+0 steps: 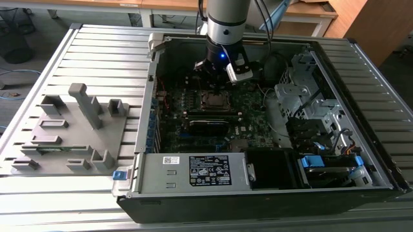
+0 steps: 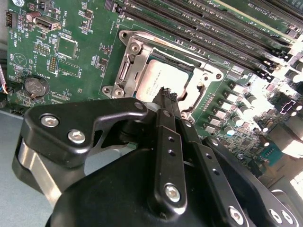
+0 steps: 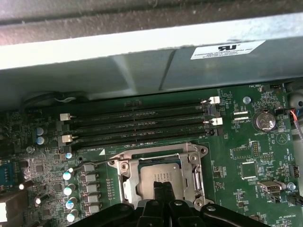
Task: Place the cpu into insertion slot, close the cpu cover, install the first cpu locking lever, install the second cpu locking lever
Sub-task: 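Close the cpu cover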
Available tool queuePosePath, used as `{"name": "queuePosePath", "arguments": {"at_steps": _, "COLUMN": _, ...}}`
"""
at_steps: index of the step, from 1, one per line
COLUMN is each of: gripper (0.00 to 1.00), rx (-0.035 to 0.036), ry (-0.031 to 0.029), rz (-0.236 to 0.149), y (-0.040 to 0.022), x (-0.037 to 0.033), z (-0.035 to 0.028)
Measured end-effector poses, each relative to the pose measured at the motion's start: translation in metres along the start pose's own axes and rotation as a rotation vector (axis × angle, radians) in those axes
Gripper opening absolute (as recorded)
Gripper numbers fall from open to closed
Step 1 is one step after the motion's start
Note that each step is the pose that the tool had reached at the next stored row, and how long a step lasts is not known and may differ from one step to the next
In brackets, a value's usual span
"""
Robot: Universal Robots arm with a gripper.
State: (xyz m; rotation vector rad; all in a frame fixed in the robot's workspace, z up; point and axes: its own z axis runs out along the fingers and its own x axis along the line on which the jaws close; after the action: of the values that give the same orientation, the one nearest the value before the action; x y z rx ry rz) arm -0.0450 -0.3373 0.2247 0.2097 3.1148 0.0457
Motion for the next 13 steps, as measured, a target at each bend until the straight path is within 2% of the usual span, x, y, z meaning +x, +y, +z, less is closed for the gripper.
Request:
{"name": "queuePosePath", "arguments": {"at_steps": 2, "gripper": 0.11, "rx": 0.0067, "ry": -0.0006, "rz": 0.0, "y": -0.0005, "x": 0.0, "z": -0.0002}}
{"name": "queuePosePath", "arguments": {"at_steps": 5, "gripper": 0.11, "rx": 0.0114, "ry": -0.0012, "rz": 0.0, "y": -0.0012, "x": -0.0001, "z": -0.0003}}
{"name": "queuePosePath", "arguments": {"at_steps": 13, "gripper": 0.11, "rx": 0.0117, "ry": -0.0013, "rz": 0.0, "y": -0.0016, "x": -0.0001, "z": 0.002}}
